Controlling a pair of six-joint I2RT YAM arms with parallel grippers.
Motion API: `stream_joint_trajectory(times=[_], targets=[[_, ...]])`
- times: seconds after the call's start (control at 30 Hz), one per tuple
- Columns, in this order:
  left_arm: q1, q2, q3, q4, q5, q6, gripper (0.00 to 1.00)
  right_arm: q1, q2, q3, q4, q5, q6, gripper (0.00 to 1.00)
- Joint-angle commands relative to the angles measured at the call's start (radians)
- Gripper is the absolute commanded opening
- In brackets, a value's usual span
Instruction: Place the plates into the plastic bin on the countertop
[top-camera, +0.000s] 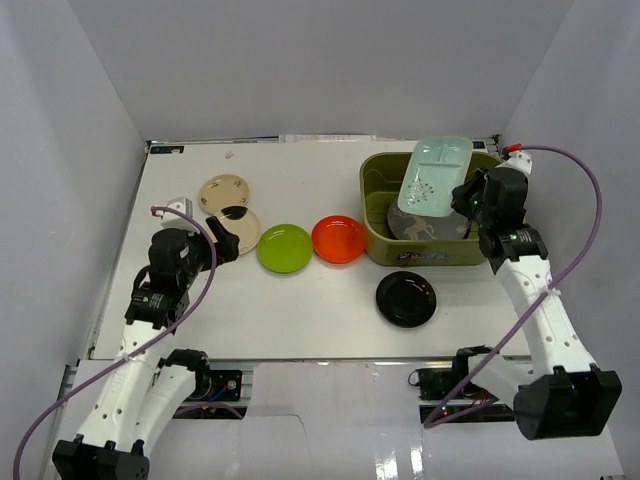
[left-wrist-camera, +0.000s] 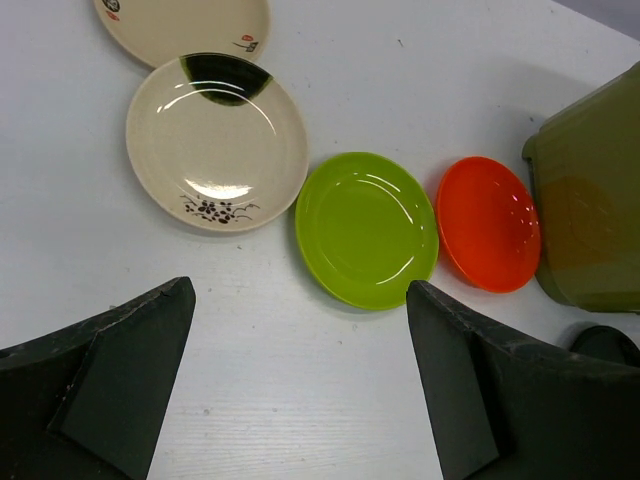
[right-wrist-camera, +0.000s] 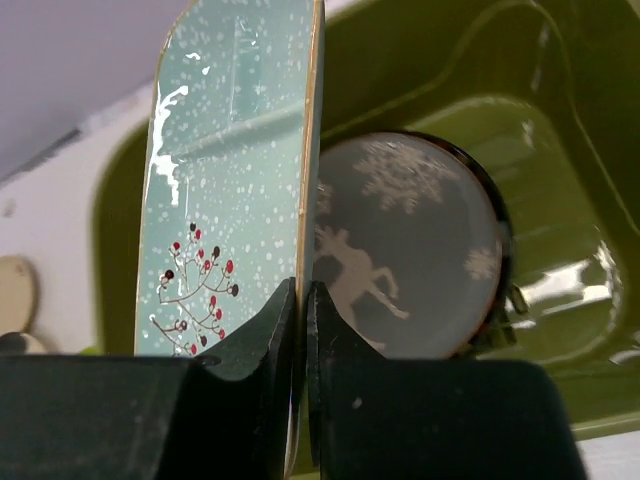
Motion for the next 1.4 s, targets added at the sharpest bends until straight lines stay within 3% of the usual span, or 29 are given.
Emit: stream_joint_trajectory(times=[0.0, 0.13, 0.37, 0.57, 0.67, 0.7, 0.77, 0.8, 1.0, 1.1, 1.2, 1.37], targets=[[0.008, 0.006, -0.003, 0.019, 0.045, -0.002, 0.98, -0.089, 0.032, 0.055, 0.05, -0.179, -0.024, 0.08], [0.008, 0.061, -0.003, 0.027, 0.099, -0.031, 0.98, -0.174, 0.118, 0.041, 0.054, -0.266, -0.049, 0.08], [0.009, 0.118, -0.012, 0.056, 0.142, -0.138, 0.95, -0.181, 0.243, 0.024, 0.094, -0.26, -0.067, 0.08], [0.011, 0.12, -0.11, 0.174, 0.038, -0.282, 0.87, -0.181, 0.284, -0.069, 0.187, -0.303, -0.052, 0.08], [0.015, 0.194, -0.126, 0.194, -0.021, -0.322, 0.87, -0.179, 0.284, -0.1, 0.203, -0.282, -0.05, 0.17], [0.018, 0.226, -0.136, 0.22, -0.031, -0.359, 0.87, -0.179, 0.28, -0.103, 0.204, -0.279, -0.055, 0.28], [0.035, 0.25, -0.178, 0.26, -0.053, -0.397, 0.85, -0.179, 0.273, -0.111, 0.203, -0.291, -0.055, 0.4], [0.044, 0.271, -0.189, 0.299, -0.058, -0.423, 0.85, -0.179, 0.263, -0.118, 0.203, -0.308, -0.055, 0.51], [0.178, 0.437, -0.173, 0.404, 0.002, -0.445, 0.83, -0.178, 0.185, -0.135, 0.191, -0.374, -0.042, 0.83], [0.248, 0.541, -0.154, 0.486, 0.045, -0.439, 0.78, -0.169, 0.106, -0.146, 0.197, -0.424, -0.024, 0.9], [0.259, 0.627, -0.126, 0.524, 0.056, -0.419, 0.74, -0.112, 0.015, -0.164, 0.198, -0.447, -0.024, 0.9], [0.276, 0.762, -0.072, 0.542, 0.068, -0.394, 0.68, 0.073, -0.137, -0.249, 0.195, -0.421, -0.027, 0.81]])
